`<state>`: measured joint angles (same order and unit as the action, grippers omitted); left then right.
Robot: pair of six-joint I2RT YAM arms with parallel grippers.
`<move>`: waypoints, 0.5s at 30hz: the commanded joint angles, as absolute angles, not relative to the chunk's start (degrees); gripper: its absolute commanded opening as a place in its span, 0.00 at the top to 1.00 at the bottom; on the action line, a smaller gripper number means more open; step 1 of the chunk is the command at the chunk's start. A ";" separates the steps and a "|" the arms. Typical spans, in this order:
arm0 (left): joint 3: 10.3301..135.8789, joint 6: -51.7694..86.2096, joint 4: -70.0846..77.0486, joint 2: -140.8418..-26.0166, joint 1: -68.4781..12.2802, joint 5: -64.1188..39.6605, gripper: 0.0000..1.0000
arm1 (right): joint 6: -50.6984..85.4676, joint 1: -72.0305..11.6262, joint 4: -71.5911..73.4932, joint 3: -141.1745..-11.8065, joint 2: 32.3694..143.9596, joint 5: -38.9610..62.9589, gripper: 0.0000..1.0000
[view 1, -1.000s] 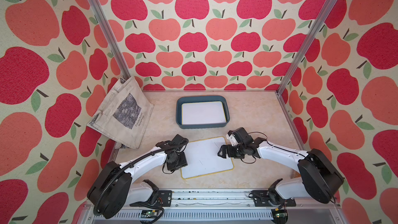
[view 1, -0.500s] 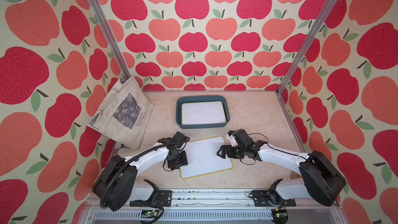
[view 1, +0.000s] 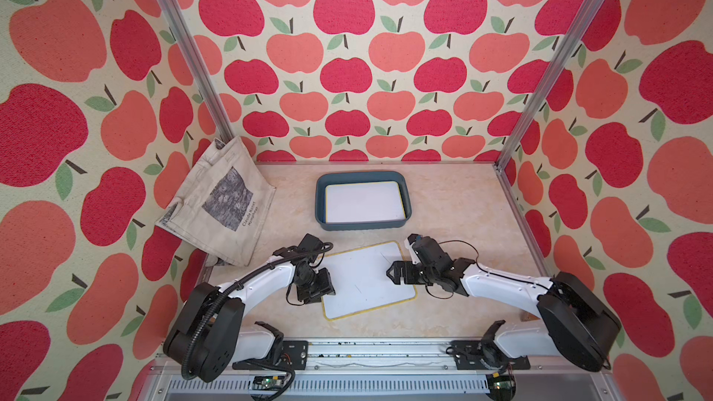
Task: Put the whiteboard into the storage box
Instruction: Pick up the whiteboard at the center of the board.
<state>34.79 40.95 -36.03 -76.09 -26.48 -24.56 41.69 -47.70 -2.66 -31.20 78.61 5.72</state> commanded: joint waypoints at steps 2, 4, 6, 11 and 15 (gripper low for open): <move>35.23 36.24 -17.66 -82.35 -27.11 -25.61 0.48 | 47.02 -51.60 -16.47 -25.76 79.92 18.00 0.01; 36.88 35.96 -18.21 -83.76 -27.10 -25.36 0.48 | 46.80 -51.59 -18.17 -25.67 78.25 17.46 0.01; 39.07 35.61 -19.16 -85.48 -27.09 -25.25 0.48 | 46.35 -51.51 -19.84 -25.67 76.70 16.28 0.01; 41.64 35.07 -22.09 -87.21 -27.11 -23.95 0.48 | 44.30 -50.35 -21.53 -26.44 76.23 14.70 0.01; 42.62 34.11 -26.83 -85.30 -26.99 -19.23 0.48 | 42.39 -48.57 -24.28 -28.35 77.51 12.89 0.01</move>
<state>42.11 36.32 -33.78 -84.12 -26.37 -21.89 41.74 -48.07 -12.51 -30.79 73.73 4.36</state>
